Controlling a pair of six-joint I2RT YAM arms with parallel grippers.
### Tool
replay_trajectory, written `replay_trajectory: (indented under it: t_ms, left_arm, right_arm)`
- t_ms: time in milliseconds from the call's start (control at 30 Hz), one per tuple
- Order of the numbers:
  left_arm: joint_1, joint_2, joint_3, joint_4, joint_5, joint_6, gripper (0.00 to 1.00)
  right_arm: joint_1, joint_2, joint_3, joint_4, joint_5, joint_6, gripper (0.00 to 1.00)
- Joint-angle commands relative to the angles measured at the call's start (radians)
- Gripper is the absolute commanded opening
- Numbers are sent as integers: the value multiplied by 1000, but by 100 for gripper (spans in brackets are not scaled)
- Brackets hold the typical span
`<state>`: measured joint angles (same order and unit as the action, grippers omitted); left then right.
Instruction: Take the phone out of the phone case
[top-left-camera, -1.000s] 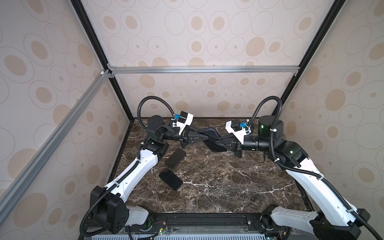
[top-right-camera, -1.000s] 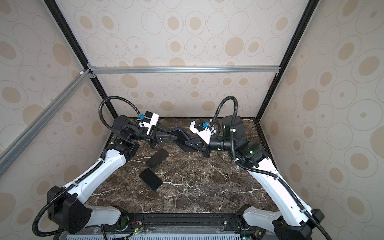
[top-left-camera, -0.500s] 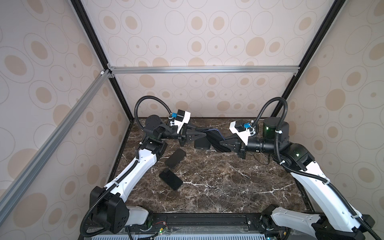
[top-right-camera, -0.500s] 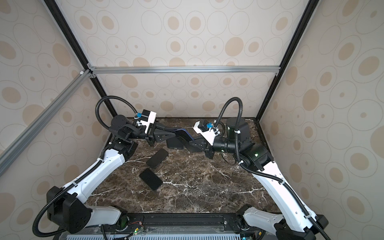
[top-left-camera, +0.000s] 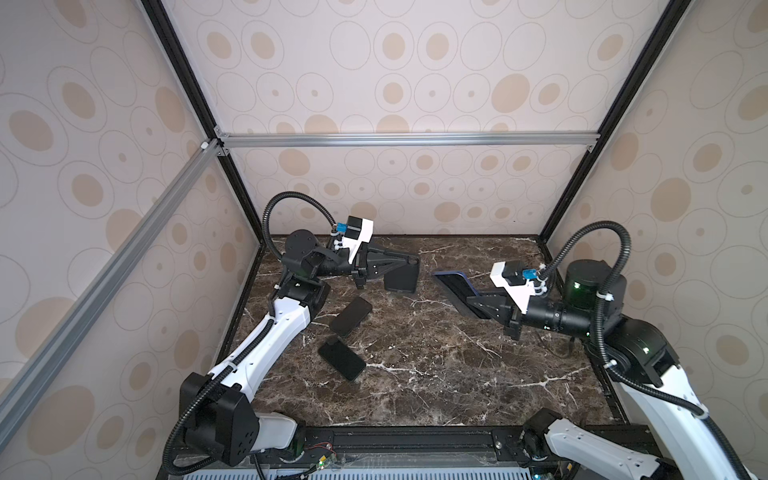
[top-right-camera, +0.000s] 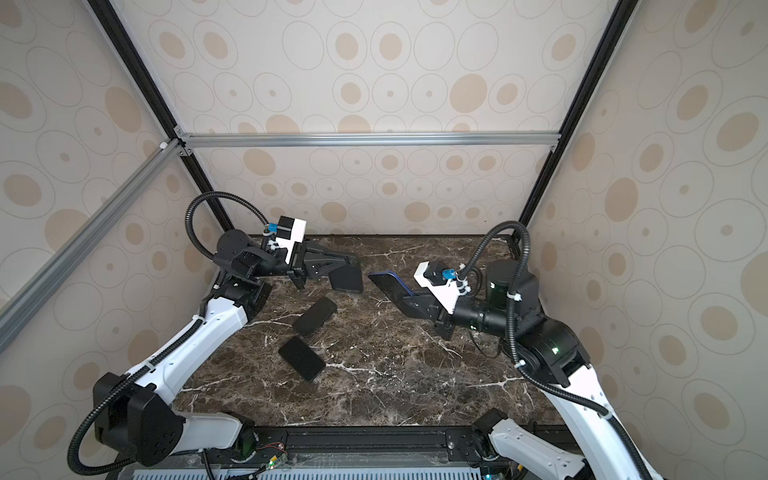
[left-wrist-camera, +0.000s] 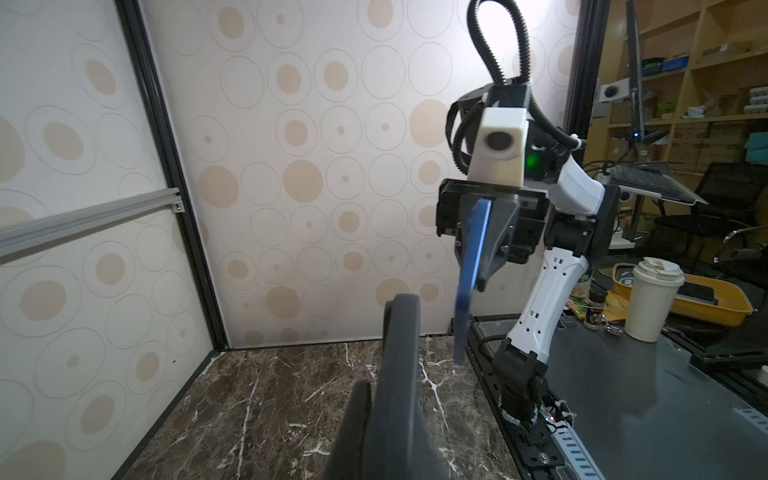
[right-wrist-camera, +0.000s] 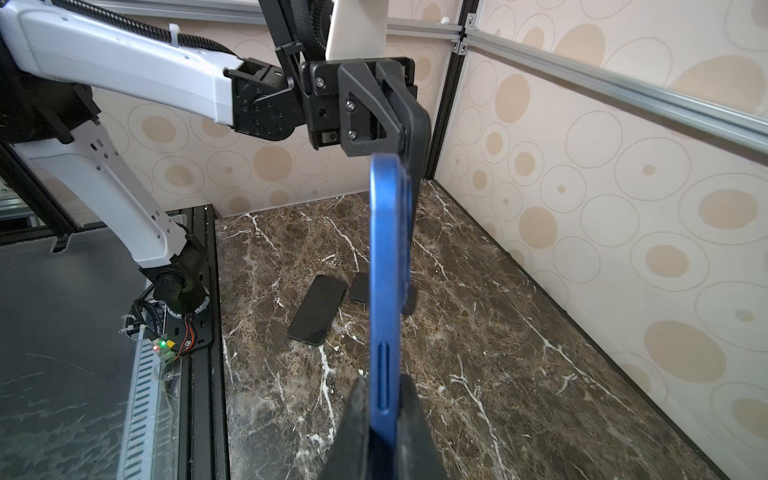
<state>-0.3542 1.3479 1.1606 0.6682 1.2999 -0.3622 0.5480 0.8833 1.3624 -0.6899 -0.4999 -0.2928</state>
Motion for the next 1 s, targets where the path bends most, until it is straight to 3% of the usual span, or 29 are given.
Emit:
replay_trajectory:
  t_ms: [0,100,167,267,333,467,667,800,900,967]
  left_arm:
    - [-3,2,-1,81,-9,-28,8]
    - [0,-3,-4,61,-34,-14,3]
    - [4,-9,6,-43,-88,47,0]
    - [3,-20,25,-251,-250,158,0]
    - [4,-19,29,-349,-373,191,0]
    - [3,15,47,-528,-551,206,0]
    - [2,51,-26,-514,-593,127,0]
    - [-12,75,-65,-487,-593,79,0]
    - [-38,98,-79,-484,-616,61,0]
    - [-61,118,-79,-484,-628,46,0]
  right_arm:
    - [-3,-17,-17,7,13,10,0]
    - [-3,-21,-34,24,61,32,0]
    - [-3,-12,-54,40,135,74,0]
    - [-13,21,-91,56,283,178,0]
    - [-48,59,-115,55,310,268,0]
    - [-154,130,-208,131,215,473,0]
    - [-261,352,-208,131,81,661,0]
    - [-317,493,-167,164,6,722,0]
    - [-329,583,-126,156,68,770,0]
    - [-335,652,-72,100,85,718,0]
